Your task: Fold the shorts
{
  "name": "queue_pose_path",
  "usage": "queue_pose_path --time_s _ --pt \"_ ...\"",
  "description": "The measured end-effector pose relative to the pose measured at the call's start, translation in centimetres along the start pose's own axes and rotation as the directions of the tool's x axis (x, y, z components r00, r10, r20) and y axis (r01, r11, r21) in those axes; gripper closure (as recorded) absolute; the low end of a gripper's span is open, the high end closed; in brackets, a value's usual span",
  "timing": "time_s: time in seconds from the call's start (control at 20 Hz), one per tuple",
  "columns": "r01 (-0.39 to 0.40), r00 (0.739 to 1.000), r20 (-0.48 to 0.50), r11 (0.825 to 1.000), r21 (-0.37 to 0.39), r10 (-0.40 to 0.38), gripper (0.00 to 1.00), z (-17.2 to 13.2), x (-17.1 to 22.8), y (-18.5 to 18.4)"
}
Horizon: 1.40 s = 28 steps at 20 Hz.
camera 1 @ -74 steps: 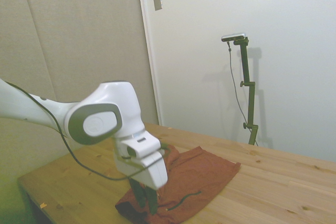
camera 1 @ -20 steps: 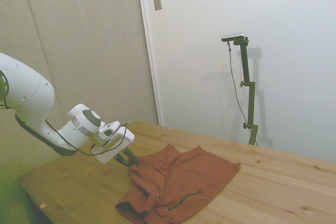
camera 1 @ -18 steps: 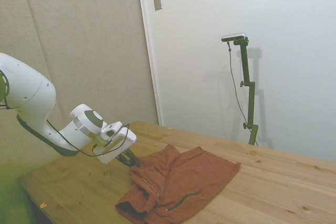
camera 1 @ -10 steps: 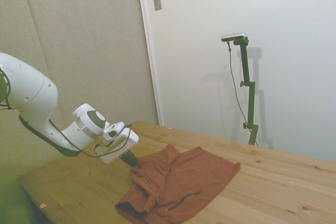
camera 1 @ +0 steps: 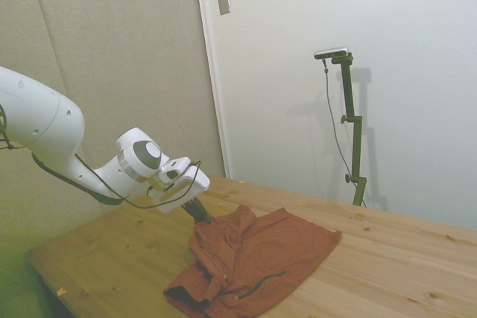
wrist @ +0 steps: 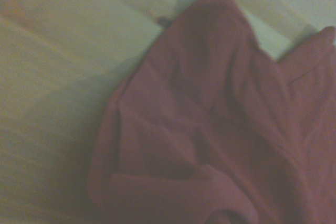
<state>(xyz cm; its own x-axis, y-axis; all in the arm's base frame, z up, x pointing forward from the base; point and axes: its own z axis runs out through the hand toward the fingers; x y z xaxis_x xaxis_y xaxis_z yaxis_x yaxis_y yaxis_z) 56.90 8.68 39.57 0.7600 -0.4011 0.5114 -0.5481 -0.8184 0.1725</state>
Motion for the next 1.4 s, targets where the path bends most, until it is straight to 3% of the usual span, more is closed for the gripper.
queue_pose_path --time_s 0.35,1.05,1.1,1.4 --pt "-0.114 0.993 0.022 0.993 0.024 0.113 1.0 -1.4 7.8 7.9" --pt "-0.298 0.951 0.083 0.954 0.011 0.297 1.0 3.2 17.3 20.1" --pt "-0.305 0.947 0.106 0.952 0.017 0.302 0.0 4.2 17.6 20.7" --pt "-0.378 0.907 0.236 0.921 0.09 0.349 0.0 8.2 19.9 24.8"
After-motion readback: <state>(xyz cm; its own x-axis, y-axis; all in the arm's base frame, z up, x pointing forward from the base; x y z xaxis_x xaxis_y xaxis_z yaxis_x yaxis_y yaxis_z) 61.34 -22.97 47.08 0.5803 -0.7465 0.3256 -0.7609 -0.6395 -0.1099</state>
